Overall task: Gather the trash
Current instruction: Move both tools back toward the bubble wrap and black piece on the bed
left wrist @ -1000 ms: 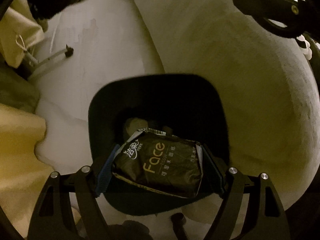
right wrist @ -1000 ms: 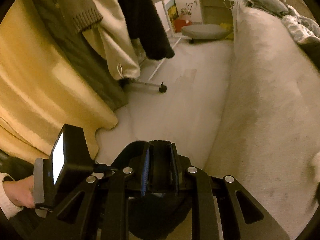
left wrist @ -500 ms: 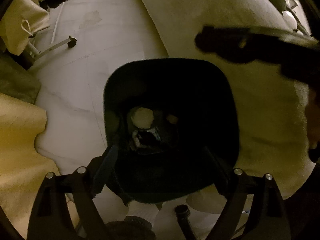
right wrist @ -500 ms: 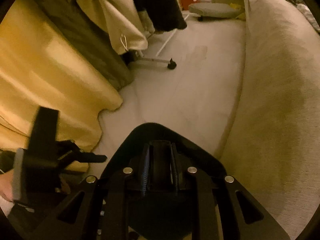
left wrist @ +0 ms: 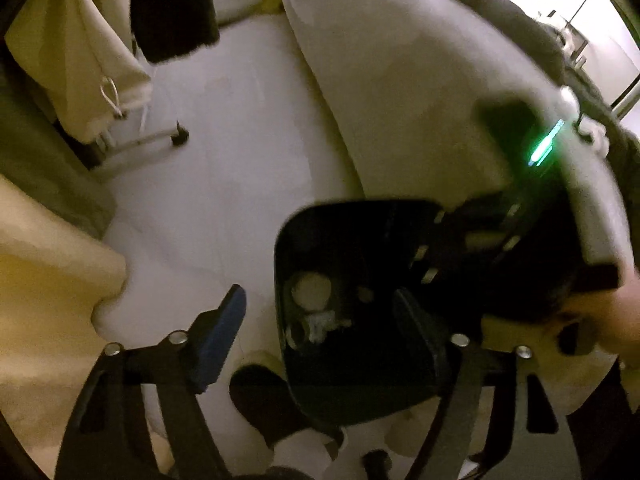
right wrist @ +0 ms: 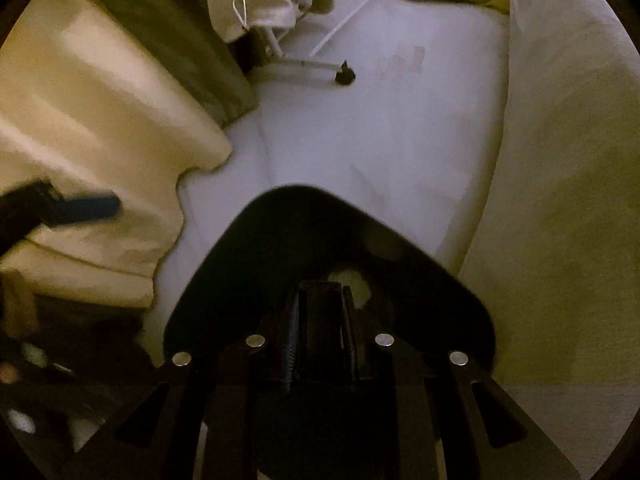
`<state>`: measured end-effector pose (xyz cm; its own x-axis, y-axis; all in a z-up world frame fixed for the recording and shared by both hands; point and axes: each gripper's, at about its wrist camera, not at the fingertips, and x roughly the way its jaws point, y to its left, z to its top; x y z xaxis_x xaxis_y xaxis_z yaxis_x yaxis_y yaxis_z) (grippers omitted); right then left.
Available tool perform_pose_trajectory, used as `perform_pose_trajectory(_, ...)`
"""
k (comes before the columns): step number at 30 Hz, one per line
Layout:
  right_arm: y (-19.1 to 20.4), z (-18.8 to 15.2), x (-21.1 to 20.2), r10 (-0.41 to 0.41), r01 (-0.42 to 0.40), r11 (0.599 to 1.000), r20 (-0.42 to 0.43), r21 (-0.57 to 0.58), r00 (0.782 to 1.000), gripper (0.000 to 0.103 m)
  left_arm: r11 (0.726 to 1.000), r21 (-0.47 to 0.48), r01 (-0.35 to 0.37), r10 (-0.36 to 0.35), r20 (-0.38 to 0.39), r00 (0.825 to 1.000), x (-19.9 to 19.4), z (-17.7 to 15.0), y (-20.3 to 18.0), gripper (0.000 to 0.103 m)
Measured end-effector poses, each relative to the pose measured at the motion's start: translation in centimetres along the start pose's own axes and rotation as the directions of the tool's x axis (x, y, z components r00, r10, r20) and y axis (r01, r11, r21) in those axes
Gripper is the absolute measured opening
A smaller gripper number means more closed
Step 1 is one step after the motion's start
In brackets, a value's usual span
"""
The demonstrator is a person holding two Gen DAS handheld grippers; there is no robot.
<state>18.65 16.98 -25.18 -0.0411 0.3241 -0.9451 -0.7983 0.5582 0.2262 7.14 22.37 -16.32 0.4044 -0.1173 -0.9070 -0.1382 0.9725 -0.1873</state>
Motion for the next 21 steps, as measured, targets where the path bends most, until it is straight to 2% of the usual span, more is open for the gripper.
perform_pose_trajectory(3,0.2,-0.4,1.1,-0.011,0.011,1.0,-0.03,-0.011,0.999,0.02,1.0,0.003,0.022,-0.022,0.083,0.996,-1.9,1.1,-0.4,0.071)
perform_pose_trajectory(8,0.5,-1.0,2.2,-0.022,0.02,1.0,-0.069,-0.022,0.997,0.02,0.999,0.014,0.05,-0.051,0.209,0.977,-4.6,2.3,-1.2,0.067)
perform_pose_trajectory(18,1.0,-1.5,3.3,-0.054,0.046,0.997,-0.13,-0.069,0.99,0.021,0.997,0.044,0.067,-0.078,0.331,0.94,-7.0,3.1,-1.9,0.066)
perform_pose_trajectory(19,0.9,-1.5,3.4,-0.054,0.045,0.997,-0.138,-0.069,0.989,0.029,0.996,0.051,0.068,-0.082,0.34,0.937,-7.0,3.0,-1.9,0.066)
perform_pose_trajectory(20,0.9,-1.6,3.5,-0.054,0.045,0.997,-0.145,-0.067,0.988,0.043,0.996,0.055,0.067,-0.082,0.35,0.933,-7.1,3.0,-2.0,0.066)
perform_pose_trajectory(21,0.9,-1.6,3.6,-0.059,0.05,0.997,-0.146,-0.065,0.987,0.047,0.996,0.054,0.067,-0.082,0.358,0.93,-7.1,3.1,-1.9,0.066)
